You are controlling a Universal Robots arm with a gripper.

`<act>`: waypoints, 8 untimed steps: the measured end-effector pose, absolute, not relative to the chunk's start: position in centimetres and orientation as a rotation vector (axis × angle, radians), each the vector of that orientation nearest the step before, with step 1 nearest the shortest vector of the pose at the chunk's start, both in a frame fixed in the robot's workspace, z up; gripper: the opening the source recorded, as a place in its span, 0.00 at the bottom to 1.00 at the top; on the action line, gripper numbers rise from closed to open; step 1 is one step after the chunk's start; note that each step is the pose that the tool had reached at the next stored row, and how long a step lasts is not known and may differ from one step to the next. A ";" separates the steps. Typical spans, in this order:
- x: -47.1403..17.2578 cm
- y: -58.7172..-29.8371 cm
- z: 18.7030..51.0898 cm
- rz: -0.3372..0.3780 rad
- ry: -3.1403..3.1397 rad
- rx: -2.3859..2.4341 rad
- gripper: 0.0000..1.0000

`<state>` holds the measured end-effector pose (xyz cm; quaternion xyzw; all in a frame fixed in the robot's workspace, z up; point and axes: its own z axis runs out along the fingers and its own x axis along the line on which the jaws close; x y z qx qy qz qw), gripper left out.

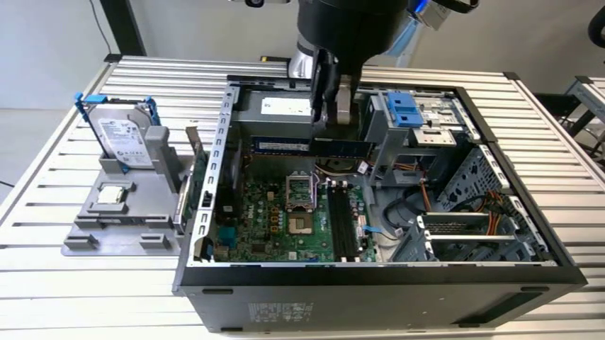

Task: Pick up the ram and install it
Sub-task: 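Pick up the ram and move it above insertion slot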

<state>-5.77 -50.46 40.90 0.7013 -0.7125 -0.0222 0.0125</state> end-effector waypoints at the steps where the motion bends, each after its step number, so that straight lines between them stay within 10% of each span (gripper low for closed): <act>1: -5.6 -50.5 40.9 -0.069 -2.220 2.186 0.00; 8: -4.1 -50.5 40.9 -0.071 -2.220 2.185 0.00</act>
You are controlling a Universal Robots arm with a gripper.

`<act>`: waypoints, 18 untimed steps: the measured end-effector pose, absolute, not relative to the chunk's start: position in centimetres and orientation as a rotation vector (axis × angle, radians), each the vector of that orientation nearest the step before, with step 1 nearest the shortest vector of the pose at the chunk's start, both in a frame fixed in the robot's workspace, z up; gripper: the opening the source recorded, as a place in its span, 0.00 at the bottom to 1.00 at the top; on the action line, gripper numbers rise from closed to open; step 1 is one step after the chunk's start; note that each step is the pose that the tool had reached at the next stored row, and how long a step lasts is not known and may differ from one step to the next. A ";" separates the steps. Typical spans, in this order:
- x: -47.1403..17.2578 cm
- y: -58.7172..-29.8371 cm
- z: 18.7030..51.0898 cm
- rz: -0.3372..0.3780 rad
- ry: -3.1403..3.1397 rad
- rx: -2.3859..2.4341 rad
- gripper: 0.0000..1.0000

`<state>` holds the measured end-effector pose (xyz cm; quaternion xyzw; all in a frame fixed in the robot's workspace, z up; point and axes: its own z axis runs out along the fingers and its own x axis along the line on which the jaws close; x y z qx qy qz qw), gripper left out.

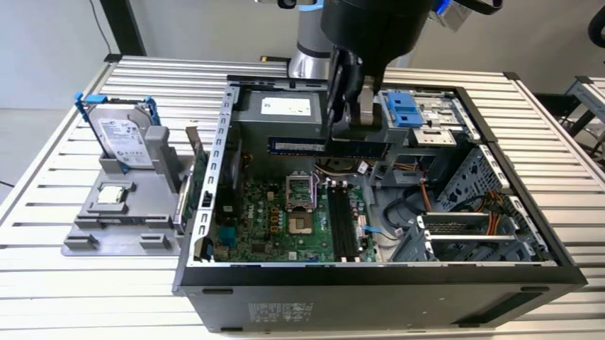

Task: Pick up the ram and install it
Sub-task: 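Pick up the ram and move it above insertion slot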

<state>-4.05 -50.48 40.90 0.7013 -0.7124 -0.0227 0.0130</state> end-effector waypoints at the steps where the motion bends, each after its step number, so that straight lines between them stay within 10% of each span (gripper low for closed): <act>1: -3.8 -50.5 40.9 -0.071 -2.220 2.185 0.00; 18: -1.1 -50.5 40.9 -0.072 -2.219 2.184 0.00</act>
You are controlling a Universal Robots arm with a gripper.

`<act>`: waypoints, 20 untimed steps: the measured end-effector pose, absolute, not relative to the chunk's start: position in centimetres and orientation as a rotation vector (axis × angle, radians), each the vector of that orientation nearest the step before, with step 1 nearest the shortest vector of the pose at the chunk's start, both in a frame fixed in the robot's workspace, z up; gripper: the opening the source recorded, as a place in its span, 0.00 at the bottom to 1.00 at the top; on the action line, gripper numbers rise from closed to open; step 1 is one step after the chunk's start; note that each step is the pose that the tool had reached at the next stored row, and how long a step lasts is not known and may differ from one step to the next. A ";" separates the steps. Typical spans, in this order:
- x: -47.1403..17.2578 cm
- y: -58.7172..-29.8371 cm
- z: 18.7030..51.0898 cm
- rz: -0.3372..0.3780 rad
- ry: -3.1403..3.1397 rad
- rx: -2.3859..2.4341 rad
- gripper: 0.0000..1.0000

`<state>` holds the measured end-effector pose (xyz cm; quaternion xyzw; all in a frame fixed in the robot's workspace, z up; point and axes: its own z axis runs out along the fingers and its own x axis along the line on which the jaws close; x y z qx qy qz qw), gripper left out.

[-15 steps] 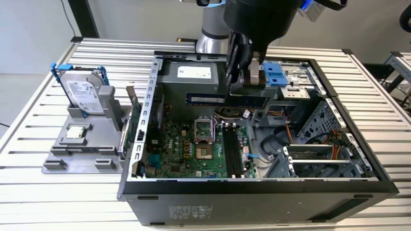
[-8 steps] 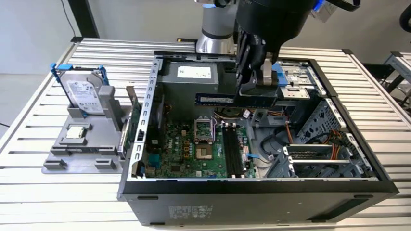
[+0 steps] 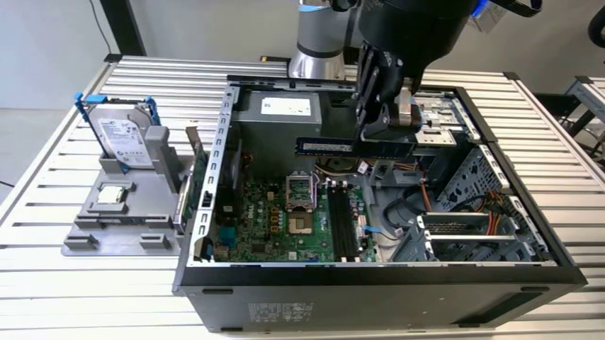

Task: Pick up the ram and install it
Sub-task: 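Pick up the ram and move it above insertion slot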

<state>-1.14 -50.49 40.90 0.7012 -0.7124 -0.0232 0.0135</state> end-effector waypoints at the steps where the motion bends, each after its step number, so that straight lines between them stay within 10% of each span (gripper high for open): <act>1: -0.6 -50.5 40.9 -0.072 -2.219 2.184 0.00; 20: 0.3 -50.5 40.9 -0.071 -2.220 2.185 0.00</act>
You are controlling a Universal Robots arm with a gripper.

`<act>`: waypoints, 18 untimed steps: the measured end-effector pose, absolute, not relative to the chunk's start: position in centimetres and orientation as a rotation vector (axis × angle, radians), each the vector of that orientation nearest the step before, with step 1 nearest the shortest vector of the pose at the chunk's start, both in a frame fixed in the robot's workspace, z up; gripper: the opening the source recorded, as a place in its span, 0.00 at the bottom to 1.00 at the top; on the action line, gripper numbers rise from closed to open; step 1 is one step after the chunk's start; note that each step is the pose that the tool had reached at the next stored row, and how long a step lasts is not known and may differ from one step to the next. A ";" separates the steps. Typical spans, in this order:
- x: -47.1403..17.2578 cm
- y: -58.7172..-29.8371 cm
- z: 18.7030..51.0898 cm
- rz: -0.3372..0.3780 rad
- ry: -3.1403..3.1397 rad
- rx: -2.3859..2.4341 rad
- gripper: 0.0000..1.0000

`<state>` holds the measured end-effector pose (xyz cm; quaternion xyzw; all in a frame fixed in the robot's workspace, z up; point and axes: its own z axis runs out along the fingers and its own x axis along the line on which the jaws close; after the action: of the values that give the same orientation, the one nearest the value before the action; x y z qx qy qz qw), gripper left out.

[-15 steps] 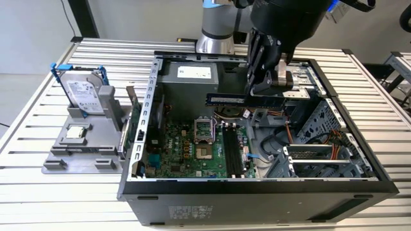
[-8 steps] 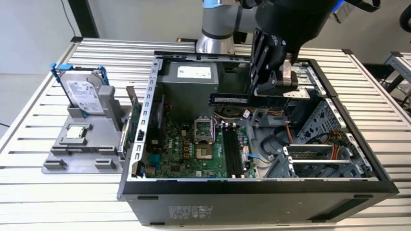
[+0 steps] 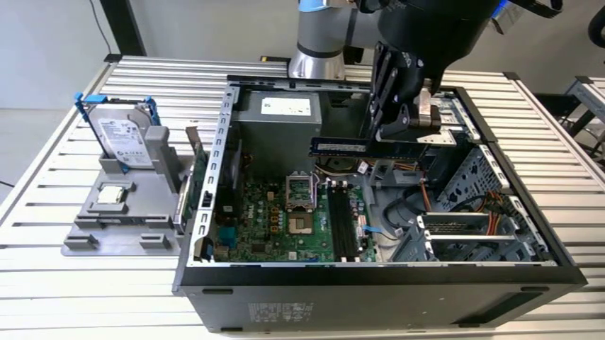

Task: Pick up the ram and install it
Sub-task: 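Pick up the ram and move it above insertion slot, then insert the ram into the slot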

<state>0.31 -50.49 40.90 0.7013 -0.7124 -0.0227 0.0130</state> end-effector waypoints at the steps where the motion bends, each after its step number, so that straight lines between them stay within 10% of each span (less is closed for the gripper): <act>1: 0.3 -50.5 40.9 -0.071 -2.220 2.185 0.00; 18: 0.3 -50.3 40.9 -0.059 -2.226 2.191 0.00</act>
<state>0.30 -50.31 40.90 0.7013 -0.7125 -0.0188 0.0091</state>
